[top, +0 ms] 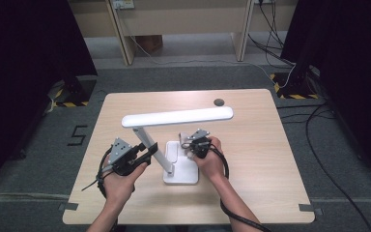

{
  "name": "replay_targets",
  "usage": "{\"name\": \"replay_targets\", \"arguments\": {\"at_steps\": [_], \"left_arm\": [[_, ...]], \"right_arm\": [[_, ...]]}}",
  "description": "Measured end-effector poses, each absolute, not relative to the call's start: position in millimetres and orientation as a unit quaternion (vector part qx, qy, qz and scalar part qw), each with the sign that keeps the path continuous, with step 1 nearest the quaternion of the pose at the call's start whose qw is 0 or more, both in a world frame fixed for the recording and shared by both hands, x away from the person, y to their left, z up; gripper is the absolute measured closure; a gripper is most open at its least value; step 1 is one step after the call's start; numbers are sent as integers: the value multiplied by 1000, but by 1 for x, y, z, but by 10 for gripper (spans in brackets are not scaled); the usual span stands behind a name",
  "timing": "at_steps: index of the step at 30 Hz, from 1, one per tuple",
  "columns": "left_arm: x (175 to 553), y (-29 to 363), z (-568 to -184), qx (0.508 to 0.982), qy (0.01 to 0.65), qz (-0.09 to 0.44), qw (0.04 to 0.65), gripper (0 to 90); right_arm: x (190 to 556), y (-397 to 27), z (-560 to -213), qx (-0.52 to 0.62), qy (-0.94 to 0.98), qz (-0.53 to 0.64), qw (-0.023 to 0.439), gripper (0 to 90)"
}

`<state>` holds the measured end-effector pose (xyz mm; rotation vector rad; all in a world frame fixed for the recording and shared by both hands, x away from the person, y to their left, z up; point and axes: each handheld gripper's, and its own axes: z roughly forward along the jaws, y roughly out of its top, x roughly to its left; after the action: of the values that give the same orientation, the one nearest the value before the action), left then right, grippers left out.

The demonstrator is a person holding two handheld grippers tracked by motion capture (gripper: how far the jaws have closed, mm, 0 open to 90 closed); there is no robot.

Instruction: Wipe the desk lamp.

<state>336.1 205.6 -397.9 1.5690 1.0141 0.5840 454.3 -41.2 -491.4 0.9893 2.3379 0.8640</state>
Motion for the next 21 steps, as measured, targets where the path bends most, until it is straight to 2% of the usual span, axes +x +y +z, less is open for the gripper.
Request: {"name": "replay_targets", "arguments": {"at_steps": [7, 12, 17, 21], "left_arm": [[336, 205, -398, 663, 431, 249, 559, 625], [337, 204, -399, 663, 431, 248, 559, 627], [336, 205, -399, 663, 431, 246, 560, 628], [336, 205, -401, 667, 431, 245, 557, 628]], "right_arm": [[461, -40, -478, 363, 846, 308, 240, 855], [470, -4, -467, 334, 854, 335, 217, 855], [478, 34, -472, 309, 866, 335, 204, 854], [478, 44, -477, 300, 873, 331, 196, 854]]}}
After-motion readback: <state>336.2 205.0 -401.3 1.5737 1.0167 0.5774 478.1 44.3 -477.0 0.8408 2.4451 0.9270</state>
